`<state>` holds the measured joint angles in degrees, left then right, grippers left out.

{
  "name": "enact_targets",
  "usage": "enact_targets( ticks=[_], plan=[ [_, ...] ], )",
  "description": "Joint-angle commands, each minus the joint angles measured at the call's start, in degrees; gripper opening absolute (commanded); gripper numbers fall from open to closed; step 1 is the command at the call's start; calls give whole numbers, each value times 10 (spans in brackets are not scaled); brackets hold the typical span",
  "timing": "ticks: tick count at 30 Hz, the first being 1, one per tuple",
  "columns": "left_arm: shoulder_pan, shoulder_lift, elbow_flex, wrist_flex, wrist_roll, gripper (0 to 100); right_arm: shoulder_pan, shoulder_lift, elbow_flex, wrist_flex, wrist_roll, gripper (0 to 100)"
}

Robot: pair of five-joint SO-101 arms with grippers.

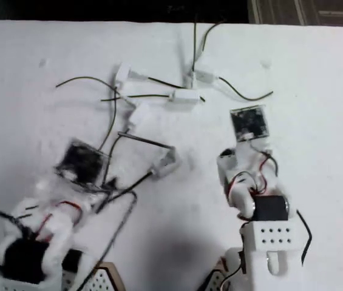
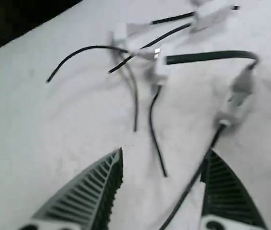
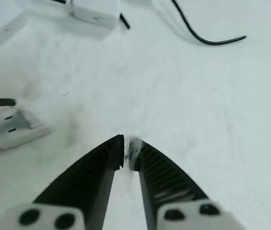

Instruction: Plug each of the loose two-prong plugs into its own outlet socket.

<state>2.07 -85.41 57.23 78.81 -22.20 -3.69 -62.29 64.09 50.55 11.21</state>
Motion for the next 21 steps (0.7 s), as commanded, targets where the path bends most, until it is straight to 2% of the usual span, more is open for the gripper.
enact_targets(
  ticks=[1, 5, 8, 14, 21],
  plan=[
    [153, 22, -24, 15, 33, 292, 31, -9, -4, -14, -3, 17],
    [206, 160, -29, -27, 31, 302, 51, -9, -4, -20, -3, 17],
    [209, 287, -29, -117, 26, 303, 72, -9, -4, -30, -3, 17],
    [210, 506, -46, -297, -47, 303, 84, -9, -4, -35, -2, 17],
    [209, 746, -207, -317, -43, 303, 81, -9, -4, -35, -2, 17]
  ],
)
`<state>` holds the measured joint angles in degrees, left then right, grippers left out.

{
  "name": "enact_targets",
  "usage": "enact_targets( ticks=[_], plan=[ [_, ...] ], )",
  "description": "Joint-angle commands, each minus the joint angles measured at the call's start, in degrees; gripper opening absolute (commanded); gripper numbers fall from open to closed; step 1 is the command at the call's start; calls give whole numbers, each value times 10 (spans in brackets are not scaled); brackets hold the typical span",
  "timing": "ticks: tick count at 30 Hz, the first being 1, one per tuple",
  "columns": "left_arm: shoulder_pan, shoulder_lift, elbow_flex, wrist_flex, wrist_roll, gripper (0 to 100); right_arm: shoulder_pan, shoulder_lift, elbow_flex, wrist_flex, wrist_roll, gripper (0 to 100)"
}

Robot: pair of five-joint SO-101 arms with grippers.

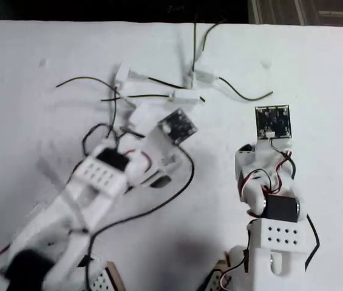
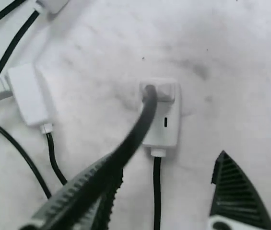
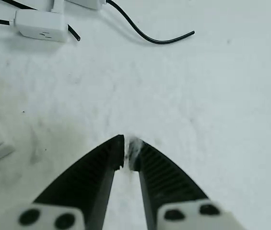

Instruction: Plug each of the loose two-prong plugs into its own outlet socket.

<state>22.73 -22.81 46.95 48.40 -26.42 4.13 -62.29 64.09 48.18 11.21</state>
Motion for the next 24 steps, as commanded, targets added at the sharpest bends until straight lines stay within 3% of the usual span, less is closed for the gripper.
enact_targets(
  ticks=[1, 7, 11, 16, 22, 24],
  plan=[
    [2, 153, -127, -13, -1, 303, 3, -9, -4, -11, -2, 17],
    [-4, 309, -235, -13, 0, 295, 2, -9, -3, -11, -2, 17],
    [-27, 368, -302, 1, -4, 239, 2, -9, -2, -11, 4, 17],
    [-48, 422, -382, 40, -4, 181, 2, -9, -1, -11, 12, 17],
    [-51, 439, -476, 61, -4, 28, 2, -9, -1, -13, 13, 17],
    [-58, 441, -506, 52, -5, 29, 2, -9, -1, -13, 13, 17]
  ],
)
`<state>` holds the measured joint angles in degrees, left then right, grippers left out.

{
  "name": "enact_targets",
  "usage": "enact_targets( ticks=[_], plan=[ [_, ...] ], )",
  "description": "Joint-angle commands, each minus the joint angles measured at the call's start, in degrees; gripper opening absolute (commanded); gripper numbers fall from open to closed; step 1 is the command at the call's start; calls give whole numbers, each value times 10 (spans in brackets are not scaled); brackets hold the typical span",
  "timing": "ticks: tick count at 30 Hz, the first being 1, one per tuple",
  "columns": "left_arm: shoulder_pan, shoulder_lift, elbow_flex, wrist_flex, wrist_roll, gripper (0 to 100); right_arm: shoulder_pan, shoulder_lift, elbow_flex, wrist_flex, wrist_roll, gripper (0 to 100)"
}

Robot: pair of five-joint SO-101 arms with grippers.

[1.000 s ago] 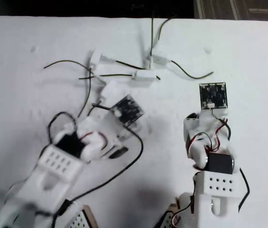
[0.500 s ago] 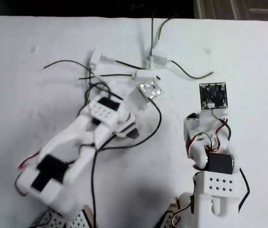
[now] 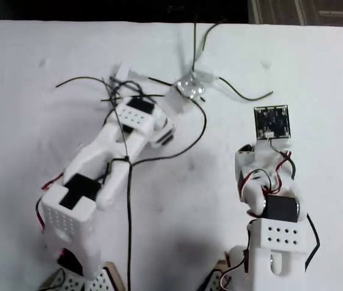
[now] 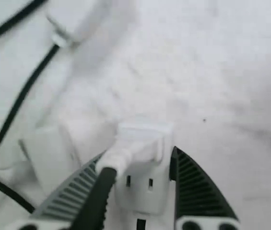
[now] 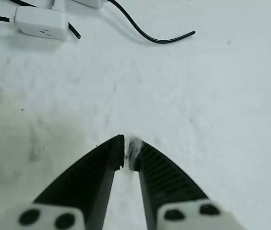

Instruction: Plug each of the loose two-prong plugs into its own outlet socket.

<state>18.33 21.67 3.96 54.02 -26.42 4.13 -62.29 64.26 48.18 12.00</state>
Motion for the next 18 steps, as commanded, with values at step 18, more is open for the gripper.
enact_targets(
  ticks=[18],
  plan=[
    [-89, -16, -223, 127, 11, 290, -2, -9, -2, -11, 5, 17]
  ],
)
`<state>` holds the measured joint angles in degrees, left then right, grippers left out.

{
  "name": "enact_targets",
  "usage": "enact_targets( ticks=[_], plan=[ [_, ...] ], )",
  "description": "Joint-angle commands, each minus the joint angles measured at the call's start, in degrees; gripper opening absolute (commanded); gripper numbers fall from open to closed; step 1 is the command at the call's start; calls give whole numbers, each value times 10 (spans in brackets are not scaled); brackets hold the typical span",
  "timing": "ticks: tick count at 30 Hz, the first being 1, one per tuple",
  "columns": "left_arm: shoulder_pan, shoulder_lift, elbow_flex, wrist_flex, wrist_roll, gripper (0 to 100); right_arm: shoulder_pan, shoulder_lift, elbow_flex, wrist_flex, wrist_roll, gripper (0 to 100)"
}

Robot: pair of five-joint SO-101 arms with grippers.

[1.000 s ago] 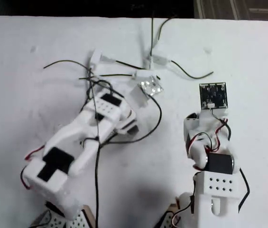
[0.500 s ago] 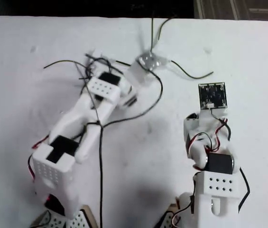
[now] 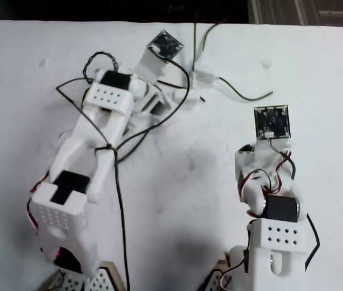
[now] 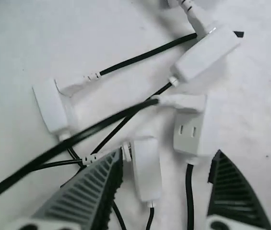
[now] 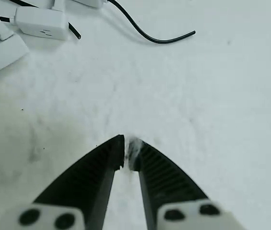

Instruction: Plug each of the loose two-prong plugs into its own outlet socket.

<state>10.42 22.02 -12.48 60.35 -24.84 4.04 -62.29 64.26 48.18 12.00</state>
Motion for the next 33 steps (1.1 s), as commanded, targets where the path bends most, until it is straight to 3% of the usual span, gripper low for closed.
enact_targets(
  ticks=[1, 4, 7, 11, 15, 19, 24, 26, 33],
  plan=[
    [-12, -28, -72, 91, -3, 290, -7, -9, -2, -10, 5, 17],
    [-13, -64, -97, 169, 0, 278, -22, -9, 4, -9, 5, 17],
    [-12, -126, -87, 223, -2, 203, -38, -10, 8, -8, 5, 17],
    [-16, -227, -17, 230, -5, 92, -58, -15, 8, 15, 5, 17],
    [-16, -344, 101, 190, -1, 15, -93, -15, 8, 18, 1, 17],
    [-16, -485, 258, 107, 3, 22, -126, -15, 18, 19, 0, 18],
    [-34, -640, 412, 31, 67, 23, -146, -15, 22, 19, -37, 18],
    [-51, -680, 455, 12, 90, 23, -143, -16, 20, 19, -75, 18],
    [-111, -753, 600, -78, 143, 23, -132, -86, 23, 58, -76, 17]
  ],
)
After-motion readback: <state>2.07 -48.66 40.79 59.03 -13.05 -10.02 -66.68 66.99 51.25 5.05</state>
